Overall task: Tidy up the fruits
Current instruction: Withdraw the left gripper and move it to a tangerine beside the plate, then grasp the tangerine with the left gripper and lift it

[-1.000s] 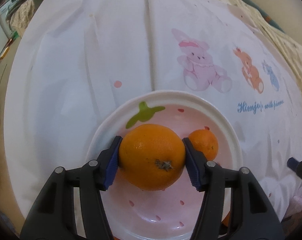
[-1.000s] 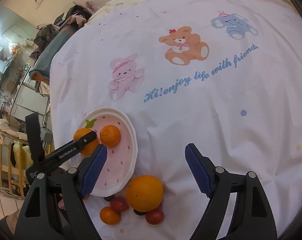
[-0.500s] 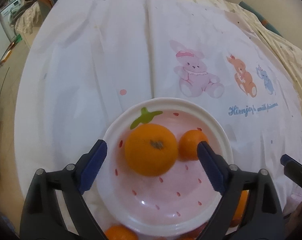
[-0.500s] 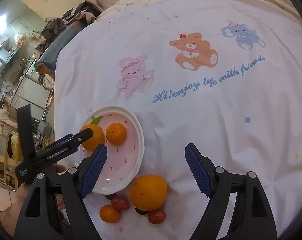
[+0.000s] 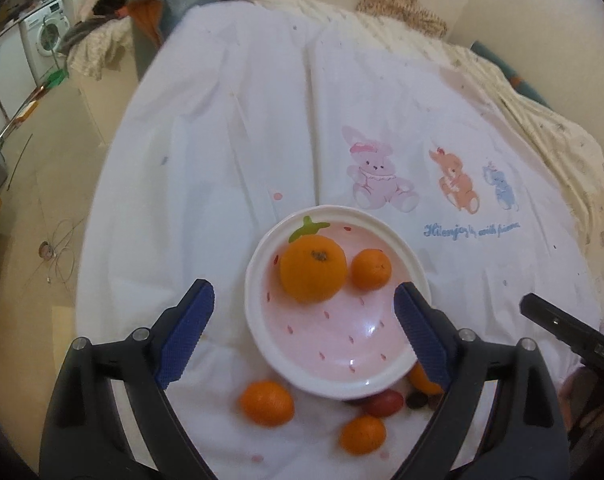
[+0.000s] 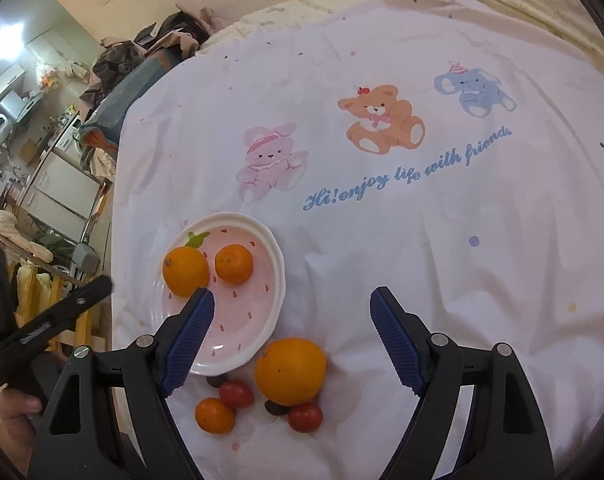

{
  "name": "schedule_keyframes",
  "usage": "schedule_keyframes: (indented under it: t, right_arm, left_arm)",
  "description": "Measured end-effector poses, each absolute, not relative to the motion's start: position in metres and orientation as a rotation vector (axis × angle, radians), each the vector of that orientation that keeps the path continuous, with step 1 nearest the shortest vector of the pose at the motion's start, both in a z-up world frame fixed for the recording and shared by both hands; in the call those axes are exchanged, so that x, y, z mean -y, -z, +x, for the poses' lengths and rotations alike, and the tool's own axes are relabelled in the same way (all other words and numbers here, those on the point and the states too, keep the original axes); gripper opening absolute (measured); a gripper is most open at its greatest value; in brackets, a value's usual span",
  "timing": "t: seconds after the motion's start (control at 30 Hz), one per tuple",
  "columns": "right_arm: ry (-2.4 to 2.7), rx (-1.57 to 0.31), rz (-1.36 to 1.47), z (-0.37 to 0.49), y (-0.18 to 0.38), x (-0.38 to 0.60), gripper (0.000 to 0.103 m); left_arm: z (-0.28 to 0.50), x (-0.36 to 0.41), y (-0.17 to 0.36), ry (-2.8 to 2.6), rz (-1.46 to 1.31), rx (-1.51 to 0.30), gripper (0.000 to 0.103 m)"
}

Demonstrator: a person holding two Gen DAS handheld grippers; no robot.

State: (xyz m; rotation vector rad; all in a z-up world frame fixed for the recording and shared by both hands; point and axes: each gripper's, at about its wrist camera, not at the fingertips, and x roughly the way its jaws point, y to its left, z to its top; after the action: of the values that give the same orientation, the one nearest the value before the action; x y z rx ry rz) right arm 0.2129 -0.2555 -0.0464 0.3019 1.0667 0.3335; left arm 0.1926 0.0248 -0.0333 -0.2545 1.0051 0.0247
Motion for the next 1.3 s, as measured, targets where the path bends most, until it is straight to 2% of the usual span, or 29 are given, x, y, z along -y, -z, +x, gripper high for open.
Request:
schedule_keyframes:
  t: [0.33, 0.7, 0.9, 0.97, 1.13, 1.3]
  right_arm:
    - [-0.351, -1.075, 0.297, 0.164, 0.045, 0.257, 0.083]
    - [-0.324, -1.119, 0.365, 0.144, 0.058, 0.257, 0.083]
    - [-0.318, -1.131, 0.372, 0.151, 0.063, 0.252, 0.083]
    - [-0.314, -1.133, 0.36, 0.152, 0.063, 0.252, 0.083]
    - [-0.297, -1.148, 0.366, 0.152, 0.067, 0.258, 0.083]
    - [-0.286, -1.172, 0.365, 0.154, 0.072, 0.263, 0.083]
  left_arm:
    - [0.134, -0.033, 0.018, -0.074, -0.221, -0.963, 0.09]
    - [0.12, -0.046, 0.061, -0.087, -0.285, -1.1, 0.089]
    - [0.13, -0.036, 0.095, -0.071, -0.303, -1.214, 0.074]
    - [0.135, -0.03, 0.103, -0.064, -0.289, -1.242, 0.06]
    - [0.147, -0.02, 0.118, -0.042, -0.288, -1.288, 0.057]
    - [0.155, -0.013, 0.128, -0.078, -0.24, -1.317, 0.042]
